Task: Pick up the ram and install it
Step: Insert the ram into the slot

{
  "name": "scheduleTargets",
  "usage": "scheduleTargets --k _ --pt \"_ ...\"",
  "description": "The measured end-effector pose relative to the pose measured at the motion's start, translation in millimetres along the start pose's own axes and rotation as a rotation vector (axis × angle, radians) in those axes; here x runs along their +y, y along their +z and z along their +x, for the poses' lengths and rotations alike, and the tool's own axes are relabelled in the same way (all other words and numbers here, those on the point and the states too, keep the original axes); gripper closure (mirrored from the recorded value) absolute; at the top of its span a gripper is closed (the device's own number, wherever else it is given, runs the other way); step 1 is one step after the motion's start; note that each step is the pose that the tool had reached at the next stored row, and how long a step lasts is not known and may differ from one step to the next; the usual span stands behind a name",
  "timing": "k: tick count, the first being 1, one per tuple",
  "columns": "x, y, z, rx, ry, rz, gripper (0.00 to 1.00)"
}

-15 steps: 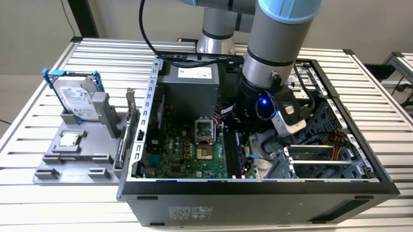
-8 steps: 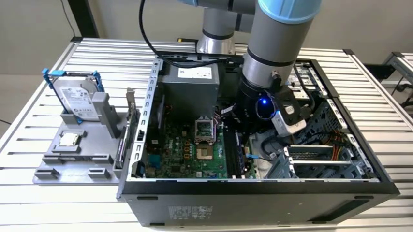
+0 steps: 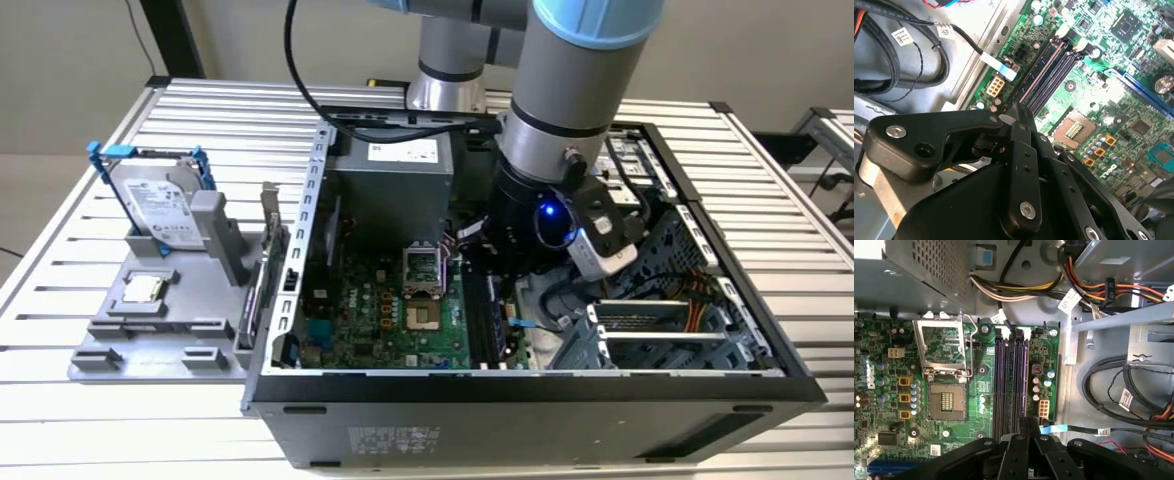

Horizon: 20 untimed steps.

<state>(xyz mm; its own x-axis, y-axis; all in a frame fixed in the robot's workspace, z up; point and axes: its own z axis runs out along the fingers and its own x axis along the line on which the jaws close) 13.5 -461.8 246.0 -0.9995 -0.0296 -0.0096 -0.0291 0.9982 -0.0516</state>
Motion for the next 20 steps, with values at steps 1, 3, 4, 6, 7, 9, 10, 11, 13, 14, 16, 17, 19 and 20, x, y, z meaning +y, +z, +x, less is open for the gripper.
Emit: scheduleTargets --k 1,3,4,6,7,9,10,11,13,14,16,17,19,20 --pt "0.0 0.0 0.0 -0.0005 -0.009 -0.0001 1.00" --pt "0.0 -0.1 0.0 -0.0016 -0.031 -0.0002 1.00" --pt "0.0 -0.1 0.0 -0.0022 -0.042 -0.0003 1.00" --pt "0.0 0.0 0.0 -0.0032 -0.061 -0.0004 1.00" --pt "0.0 -0.1 0.0 -0.0037 -0.071 -0.0004 1.00" --pt "0.0 -0.1 0.0 -0.0046 -0.088 -0.0006 1.00" --pt "0.0 -0.1 0.0 -0.0051 -0.098 -0.0007 1.00" --pt "0.0 -0.1 0.0 -0.0055 -0.107 -0.0007 1.00" --pt "0.0 0.0 0.0 -0.0065 -0.124 -0.0010 1.00" --pt "0.0 0.0 0.0 -0.0069 -0.132 -0.0011 1.00" --pt "0.0 -0.1 0.1 -0.0074 -0.144 -0.0011 1.00" --pt "0.0 -0.1 0.1 -0.0075 -0.144 -0.0011 1.00" --pt "0.0 -0.1 0.1 -0.0077 -0.147 -0.0011 1.00" --pt "0.0 -0.1 0.1 -0.0080 -0.153 -0.0012 1.00"
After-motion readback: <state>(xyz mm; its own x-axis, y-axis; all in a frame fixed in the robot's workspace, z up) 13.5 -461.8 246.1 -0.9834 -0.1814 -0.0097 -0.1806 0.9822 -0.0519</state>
